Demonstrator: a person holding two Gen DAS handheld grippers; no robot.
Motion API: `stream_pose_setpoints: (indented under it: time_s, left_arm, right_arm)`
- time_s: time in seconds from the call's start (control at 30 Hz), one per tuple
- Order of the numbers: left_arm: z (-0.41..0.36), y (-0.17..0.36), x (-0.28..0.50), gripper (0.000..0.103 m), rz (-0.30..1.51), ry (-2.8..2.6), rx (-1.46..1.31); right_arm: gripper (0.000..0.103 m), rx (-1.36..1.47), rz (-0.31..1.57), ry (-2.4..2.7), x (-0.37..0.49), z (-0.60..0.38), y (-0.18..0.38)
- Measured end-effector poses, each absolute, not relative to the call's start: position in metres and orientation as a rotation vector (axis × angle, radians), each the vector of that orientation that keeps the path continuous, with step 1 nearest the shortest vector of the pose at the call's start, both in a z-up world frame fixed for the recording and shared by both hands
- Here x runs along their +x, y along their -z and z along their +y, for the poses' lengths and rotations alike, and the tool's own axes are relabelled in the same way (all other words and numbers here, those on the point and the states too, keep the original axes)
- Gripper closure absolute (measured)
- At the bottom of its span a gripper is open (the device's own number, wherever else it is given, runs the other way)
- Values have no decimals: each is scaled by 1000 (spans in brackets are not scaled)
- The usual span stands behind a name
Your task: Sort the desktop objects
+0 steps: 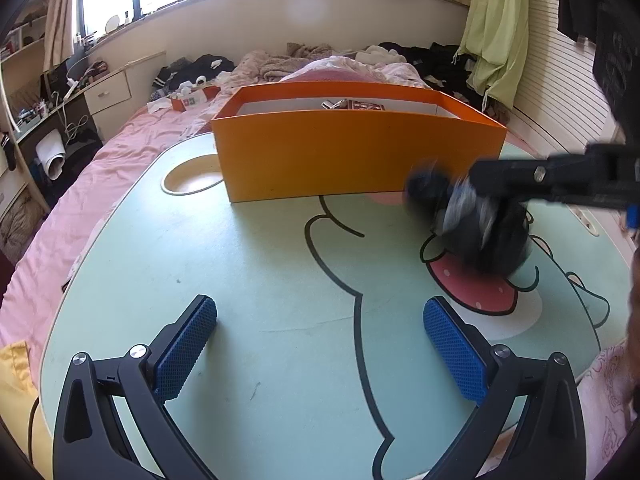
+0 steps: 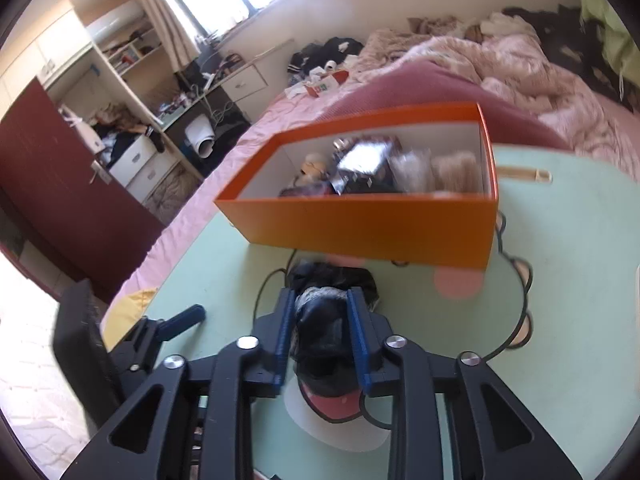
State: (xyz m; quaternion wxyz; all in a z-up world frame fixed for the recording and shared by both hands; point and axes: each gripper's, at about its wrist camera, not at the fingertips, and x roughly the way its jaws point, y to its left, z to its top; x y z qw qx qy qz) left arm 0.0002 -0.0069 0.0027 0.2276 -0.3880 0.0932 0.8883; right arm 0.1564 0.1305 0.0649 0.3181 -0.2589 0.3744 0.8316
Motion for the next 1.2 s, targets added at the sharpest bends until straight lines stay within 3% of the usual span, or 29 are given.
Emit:
stream_pose_setpoints:
  time_s: [0.03, 0.13, 0.23, 0.4, 0.47, 0.6, 0.83, 0.93, 1.07, 1.2]
  left_arm:
    - [-10, -2, 0, 0, 253, -2452, -1063]
    - [-16, -1, 4, 0, 235, -2457, -1040]
    - [-24, -1, 8, 0, 199, -2457, -1010]
    - [-30, -1, 7, 0, 154, -2451, -1003]
    - [-29, -1, 8, 0, 162, -2449, -1002]
    - [-31, -1, 7, 0, 160, -2426, -1001]
    - [-38, -46, -9, 1, 88, -2463, -883]
    - [-25, -89, -29, 10, 89, -2447, -805]
    - [34, -111, -77, 50, 183, -2249, -940]
    - [99, -78, -135, 55, 216, -2008, -1247]
  right_arm:
    - [57, -664, 986, -2180, 158, 129, -64]
    - [41, -596, 956, -2187, 169, 118, -69]
    - [33, -613, 885, -2162, 179, 104, -65]
    - [31, -796, 772, -2050, 170, 92, -37]
    - [26, -830, 735, -2006, 166, 95, -36]
    - [3, -935, 613, -1940, 147, 93, -28]
    - [1, -934, 623, -1946, 150, 91, -24]
    - [1, -932, 625, -1943, 150, 91, -24]
    - [1, -928, 628, -1938, 150, 90, -23]
    - [1, -925, 632, -1932, 149, 90, -25]
